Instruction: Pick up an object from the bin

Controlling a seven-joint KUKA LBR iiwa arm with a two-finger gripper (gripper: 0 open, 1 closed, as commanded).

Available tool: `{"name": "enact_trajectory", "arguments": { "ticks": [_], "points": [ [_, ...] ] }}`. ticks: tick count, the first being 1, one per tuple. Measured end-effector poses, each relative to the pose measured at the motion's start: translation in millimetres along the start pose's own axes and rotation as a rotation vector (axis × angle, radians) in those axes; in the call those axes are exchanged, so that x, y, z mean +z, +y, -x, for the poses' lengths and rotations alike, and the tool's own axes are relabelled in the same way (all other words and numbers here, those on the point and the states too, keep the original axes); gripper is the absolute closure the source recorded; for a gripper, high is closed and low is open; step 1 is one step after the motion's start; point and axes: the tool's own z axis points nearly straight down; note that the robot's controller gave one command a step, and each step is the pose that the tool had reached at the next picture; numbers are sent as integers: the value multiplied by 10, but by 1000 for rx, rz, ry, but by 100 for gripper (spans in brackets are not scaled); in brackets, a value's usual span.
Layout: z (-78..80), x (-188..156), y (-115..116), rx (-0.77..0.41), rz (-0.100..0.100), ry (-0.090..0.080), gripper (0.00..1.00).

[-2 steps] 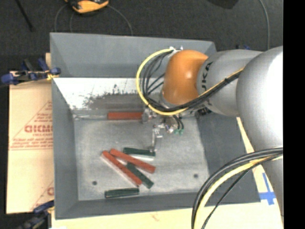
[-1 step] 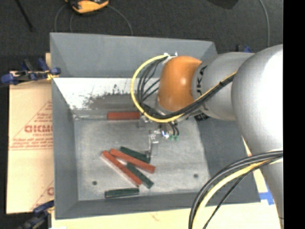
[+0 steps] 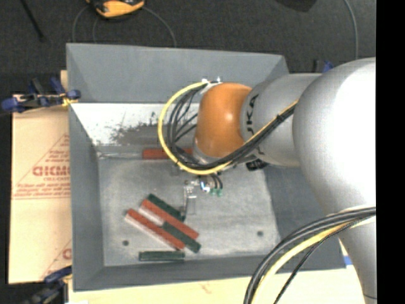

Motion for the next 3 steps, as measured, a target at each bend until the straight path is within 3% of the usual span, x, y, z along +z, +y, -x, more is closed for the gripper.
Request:
{"name": "enact_trajectory", "arguments": {
  "ticks": [1, 2, 3],
  "points": [
    [-233, -140, 111, -23, -3, 3, 0],
    [-561, -47, 519, -49, -2, 2, 0],
    [-934, -121, 433, 29, 0, -3, 100]
  ]
}}
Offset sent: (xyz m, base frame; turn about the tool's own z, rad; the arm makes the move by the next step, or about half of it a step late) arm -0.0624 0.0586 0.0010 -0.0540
